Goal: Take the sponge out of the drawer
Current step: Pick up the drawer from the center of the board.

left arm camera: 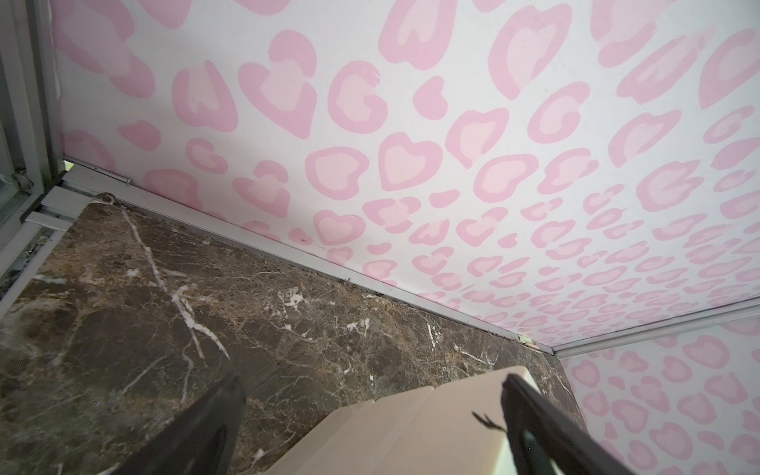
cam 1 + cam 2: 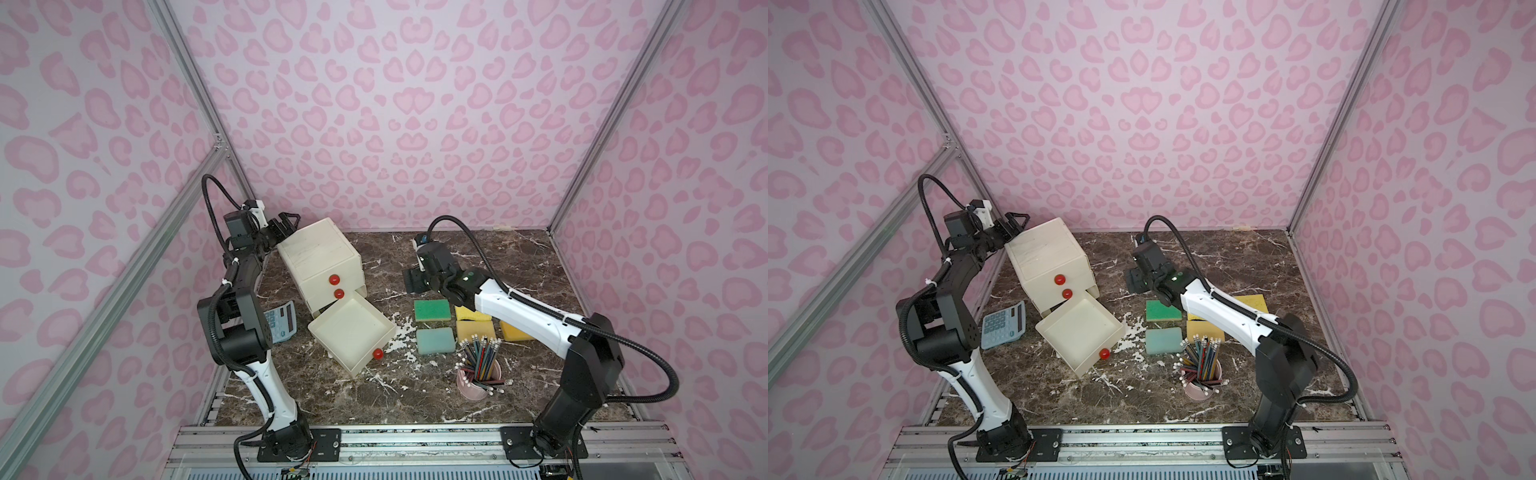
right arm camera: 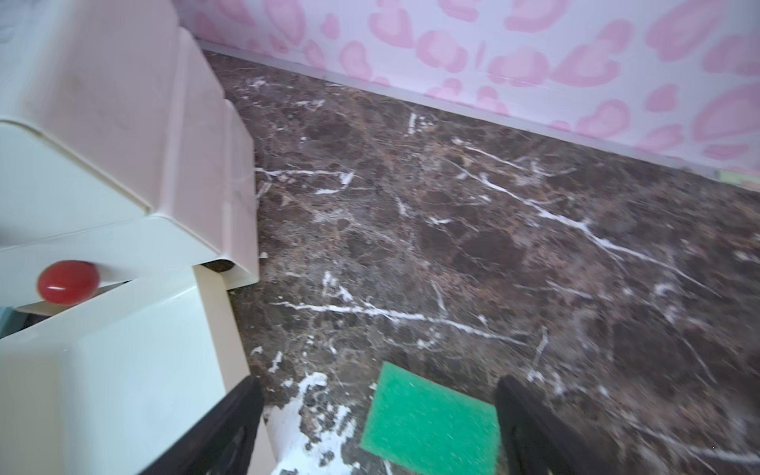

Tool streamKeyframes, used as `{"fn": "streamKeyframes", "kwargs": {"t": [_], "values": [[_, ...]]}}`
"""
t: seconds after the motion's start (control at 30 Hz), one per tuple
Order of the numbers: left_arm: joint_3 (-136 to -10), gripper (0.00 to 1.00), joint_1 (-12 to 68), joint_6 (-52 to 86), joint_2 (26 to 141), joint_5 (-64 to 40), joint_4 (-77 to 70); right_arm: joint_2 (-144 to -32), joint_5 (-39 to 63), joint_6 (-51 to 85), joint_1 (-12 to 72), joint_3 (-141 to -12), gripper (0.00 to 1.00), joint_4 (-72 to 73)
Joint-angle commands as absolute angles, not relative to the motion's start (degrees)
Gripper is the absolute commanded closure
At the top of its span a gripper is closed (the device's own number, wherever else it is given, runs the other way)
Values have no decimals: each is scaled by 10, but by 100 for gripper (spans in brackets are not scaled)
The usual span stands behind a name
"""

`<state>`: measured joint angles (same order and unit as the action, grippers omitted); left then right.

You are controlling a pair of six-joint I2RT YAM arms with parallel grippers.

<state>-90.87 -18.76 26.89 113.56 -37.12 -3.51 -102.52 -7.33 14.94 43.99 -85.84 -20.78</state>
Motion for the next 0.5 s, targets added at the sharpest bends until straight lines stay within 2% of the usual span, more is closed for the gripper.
{"fn": "streamKeyframes", "kwargs": {"t": [0.0,0.17,0.47], "values": [[-904,1,-189,255,1143,-349,10,-1085,10,102,447,-895,18,-210],[-906,1,-189,255,1145,-349,11,-1158,110,71,454,-921,30,-213],[-908,2,-189,256,1147,-349,11,-1188,153,45,477,-912,43,-217]]}}
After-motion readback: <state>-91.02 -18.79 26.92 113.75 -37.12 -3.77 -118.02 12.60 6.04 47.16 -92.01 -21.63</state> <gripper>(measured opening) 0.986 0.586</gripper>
